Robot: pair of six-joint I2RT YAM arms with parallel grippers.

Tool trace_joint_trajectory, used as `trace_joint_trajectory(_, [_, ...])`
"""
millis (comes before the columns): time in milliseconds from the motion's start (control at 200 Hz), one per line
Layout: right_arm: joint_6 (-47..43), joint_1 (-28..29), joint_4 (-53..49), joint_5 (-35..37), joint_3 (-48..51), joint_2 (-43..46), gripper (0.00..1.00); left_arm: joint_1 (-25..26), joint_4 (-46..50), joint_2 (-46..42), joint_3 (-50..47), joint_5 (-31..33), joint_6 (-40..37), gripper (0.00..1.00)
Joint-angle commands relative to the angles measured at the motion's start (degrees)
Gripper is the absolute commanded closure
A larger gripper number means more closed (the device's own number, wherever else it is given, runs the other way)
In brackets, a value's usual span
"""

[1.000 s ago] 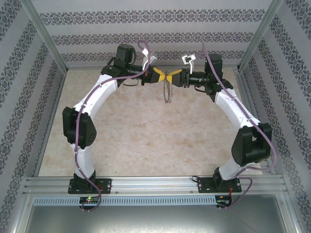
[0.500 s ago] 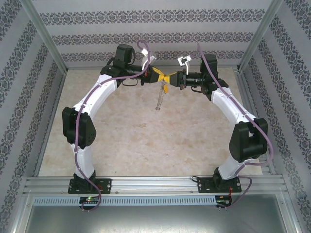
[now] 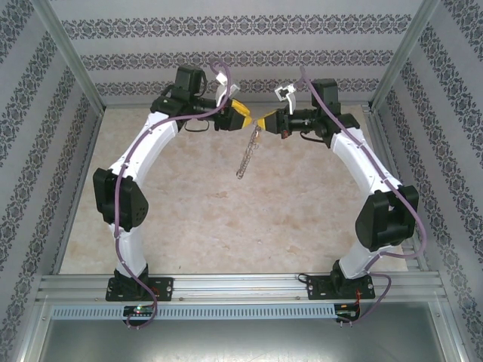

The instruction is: Put the keys on the keyring

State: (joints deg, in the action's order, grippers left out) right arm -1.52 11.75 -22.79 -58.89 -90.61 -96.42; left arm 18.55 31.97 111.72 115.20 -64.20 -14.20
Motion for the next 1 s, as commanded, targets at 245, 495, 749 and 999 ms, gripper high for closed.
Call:
trace_joint_trajectory(245, [-28.1,0.1,-35.8,6.1,-25.2,-9.6,1.00,-1.0,26.8,4.4,14.9,-1.0,-14.3,0.52])
trace_joint_trajectory(495, [-32.7,2.1,-43.6,8.2,-34.2,-13.8,1.00,-1.0,28.2,6.4,15.6,-1.1,-17.7,0.54])
trace_joint_trajectory(749, [-32.8,3.3,-43.5,5.7,-35.8,-14.6,1.00,-1.6,32.7,9.7,18.8,-3.4,-22.2,0.54])
trace_joint_trajectory(999, [-33.5,4.6,-45.3,6.2,-38.1,-15.4,1.00,-2.3,33.8,10.6,19.7,-8.5,-24.3,0.54])
